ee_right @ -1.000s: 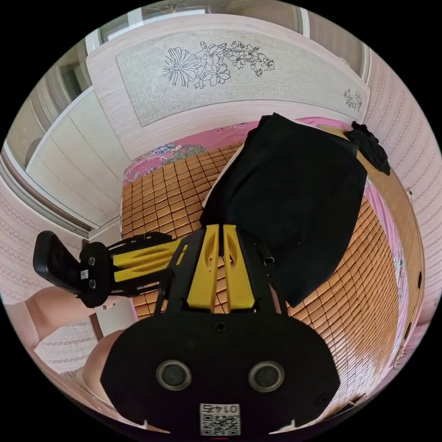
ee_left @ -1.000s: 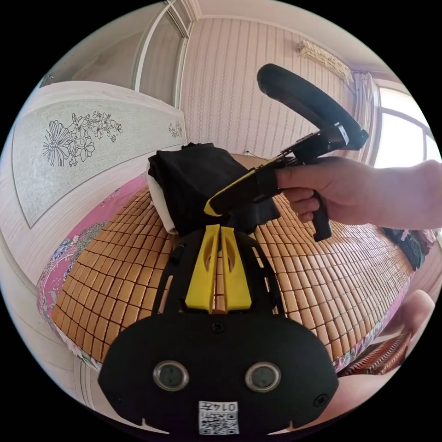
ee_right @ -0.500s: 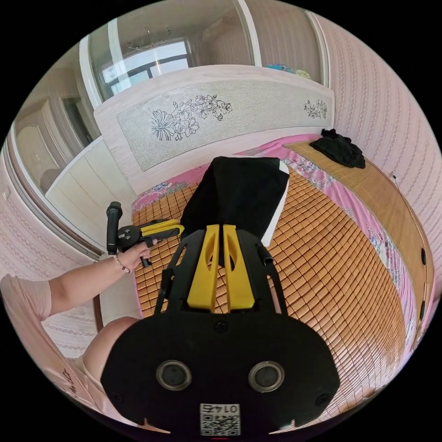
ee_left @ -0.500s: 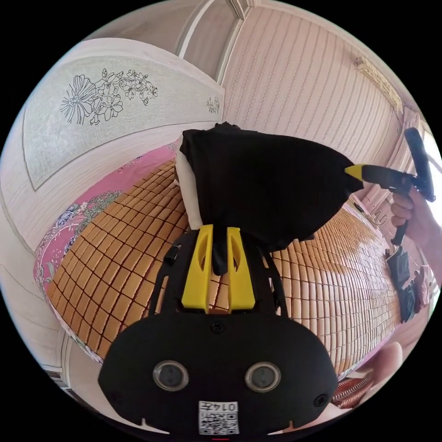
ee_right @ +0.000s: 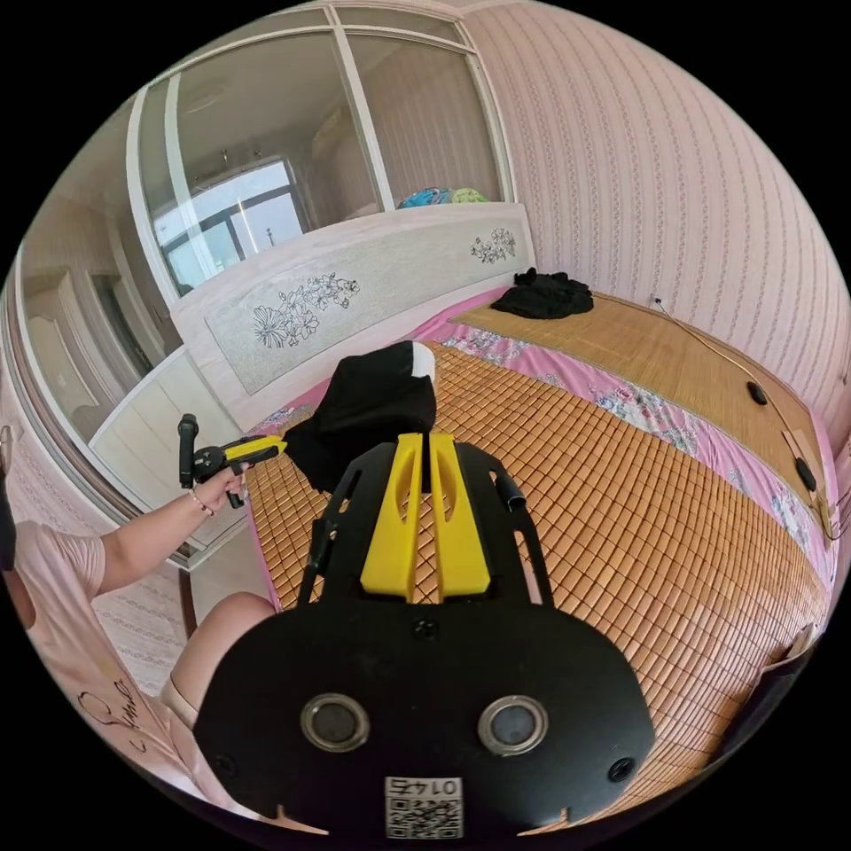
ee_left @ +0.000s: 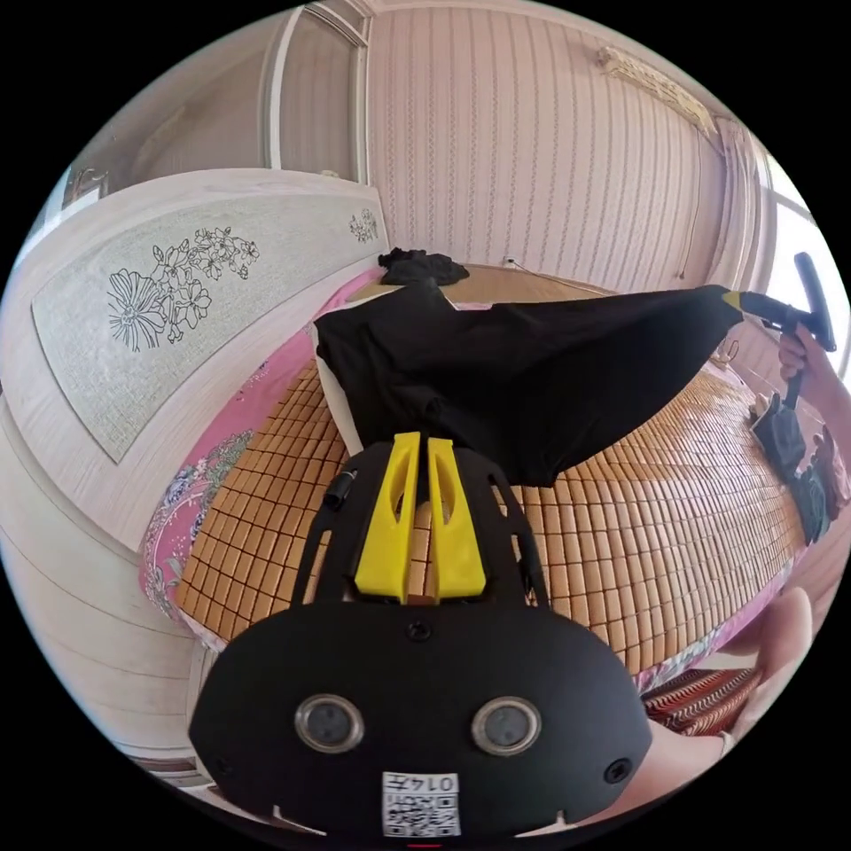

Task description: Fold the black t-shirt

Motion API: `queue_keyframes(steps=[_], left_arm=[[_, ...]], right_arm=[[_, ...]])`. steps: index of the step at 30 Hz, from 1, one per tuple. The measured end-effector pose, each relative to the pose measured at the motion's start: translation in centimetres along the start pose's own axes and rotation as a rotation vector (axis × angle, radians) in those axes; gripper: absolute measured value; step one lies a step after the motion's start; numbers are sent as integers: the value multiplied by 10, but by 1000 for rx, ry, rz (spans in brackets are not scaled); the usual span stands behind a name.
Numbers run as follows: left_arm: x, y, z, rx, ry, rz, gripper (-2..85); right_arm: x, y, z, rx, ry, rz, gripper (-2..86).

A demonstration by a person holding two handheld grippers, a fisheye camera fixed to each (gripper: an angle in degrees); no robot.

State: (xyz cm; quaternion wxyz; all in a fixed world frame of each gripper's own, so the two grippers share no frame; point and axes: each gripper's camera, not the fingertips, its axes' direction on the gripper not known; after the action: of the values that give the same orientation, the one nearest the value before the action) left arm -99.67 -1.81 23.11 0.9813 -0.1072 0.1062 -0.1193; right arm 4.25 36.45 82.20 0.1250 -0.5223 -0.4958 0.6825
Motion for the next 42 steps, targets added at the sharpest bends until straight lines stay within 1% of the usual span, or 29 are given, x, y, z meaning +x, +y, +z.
queue_keyframes(steps=[3, 6, 8, 9, 11, 13, 16, 19, 21, 23, 24, 25, 26, 27, 28, 29, 31, 32, 33, 36, 38, 39, 41, 42], left_arm=[[17, 12, -14, -19, 92, -8, -9], [46, 25, -44, -15, 218, 15, -9], [74, 40, -68, -23, 325, 49, -9], [80, 44, -73, -28, 345, 52, -8], [101, 64, -81, -89, 465, -1, -8], [116, 78, -78, -154, 539, -42, -9], [140, 89, -78, -221, 597, -53, -9], [158, 71, -91, -188, 607, -69, -10], [166, 44, -99, -130, 594, -77, -10], [178, -15, -101, -81, 588, -91, -10], [183, -33, -105, -67, 576, -80, -10], [197, -72, -118, -12, 530, -23, -10], [208, -110, -136, 57, 527, 0, -10], [210, -128, -147, 103, 543, -2, -10], [214, -158, -173, 192, 554, -17, -10], [215, -181, -199, 266, 548, -44, -10], [218, -200, -238, 371, 536, -59, -10], [221, -204, -257, 411, 537, -50, -10], [223, -203, -264, 419, 539, -44, -10], [230, -183, -266, 382, 550, -53, -10], [238, -146, -245, 299, 585, -43, -10], [241, -134, -237, 270, 587, -40, -10], [258, -80, -197, 98, 576, -29, -10], [263, -65, -184, 52, 569, -31, -10]], right_arm=[[19, 49, -37, 0, -14, 18, -5], [41, 115, -73, -41, 27, 74, -5], [68, 178, -101, -82, 24, 196, -4], [75, 195, -107, -96, 20, 237, -4], [99, 262, -127, -169, 18, 387, -4], [110, 307, -144, -201, 38, 478, -2], [119, 366, -174, -190, 8, 599, -1], [129, 395, -204, -111, -60, 686, 0], [143, 389, -219, -67, -77, 687, 2], [170, 348, -246, 92, -142, 685, 4], [176, 332, -254, 138, -155, 669, 4], [179, 292, -274, 216, -129, 589, 4], [174, 252, -298, 287, -59, 488, 5], [170, 234, -311, 334, -32, 444, 5], [161, 205, -340, 437, -17, 382, 5], [156, 186, -368, 523, -36, 342, 5], [153, 175, -404, 591, -39, 318, 5], [153, 177, -422, 596, -8, 311, 5], [153, 180, -428, 587, 13, 309, 5], [163, 219, -434, 467, 84, 313, 5], [172, 271, -420, 330, 96, 339, 5], [174, 286, -415, 297, 99, 351, 5], [179, 351, -388, 152, 98, 429, 5], [181, 368, -380, 110, 102, 454, 5]])
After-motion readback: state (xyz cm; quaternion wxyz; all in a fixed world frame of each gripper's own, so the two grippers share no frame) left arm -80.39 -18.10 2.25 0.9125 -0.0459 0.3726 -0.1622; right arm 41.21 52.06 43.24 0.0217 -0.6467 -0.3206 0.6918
